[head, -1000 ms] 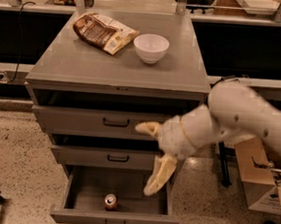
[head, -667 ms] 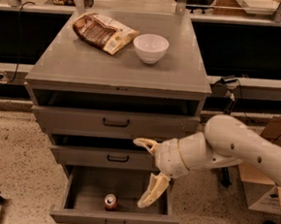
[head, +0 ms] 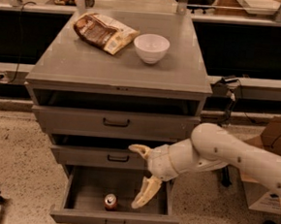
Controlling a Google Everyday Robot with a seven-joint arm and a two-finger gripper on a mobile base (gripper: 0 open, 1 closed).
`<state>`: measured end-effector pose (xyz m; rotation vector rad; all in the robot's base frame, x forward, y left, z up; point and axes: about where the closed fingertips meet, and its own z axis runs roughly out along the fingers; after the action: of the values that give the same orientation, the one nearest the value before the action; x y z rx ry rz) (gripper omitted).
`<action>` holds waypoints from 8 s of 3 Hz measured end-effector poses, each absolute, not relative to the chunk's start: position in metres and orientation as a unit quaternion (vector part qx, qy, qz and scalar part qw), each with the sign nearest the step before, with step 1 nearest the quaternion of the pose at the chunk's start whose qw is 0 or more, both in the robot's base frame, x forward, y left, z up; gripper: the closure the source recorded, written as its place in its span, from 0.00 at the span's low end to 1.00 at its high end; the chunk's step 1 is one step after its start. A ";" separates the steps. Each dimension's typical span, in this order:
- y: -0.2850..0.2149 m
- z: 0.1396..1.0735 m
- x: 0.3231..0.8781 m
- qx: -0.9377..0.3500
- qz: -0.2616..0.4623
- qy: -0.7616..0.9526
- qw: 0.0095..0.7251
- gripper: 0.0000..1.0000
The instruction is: Pick coke can from bottom drawer and place on counter
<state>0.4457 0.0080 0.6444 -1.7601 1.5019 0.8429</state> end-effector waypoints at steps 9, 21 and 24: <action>0.061 0.309 0.514 -0.520 0.304 0.706 0.373 0.00; 0.069 0.396 0.541 -0.531 0.345 0.594 0.496 1.00; 0.117 0.615 0.467 -0.626 0.398 0.498 0.449 1.00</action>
Offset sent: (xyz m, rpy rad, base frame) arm 0.0038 0.0218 -0.0795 0.0126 0.0936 -0.0544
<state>0.4669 0.1172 0.6151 -1.5492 1.2325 0.9842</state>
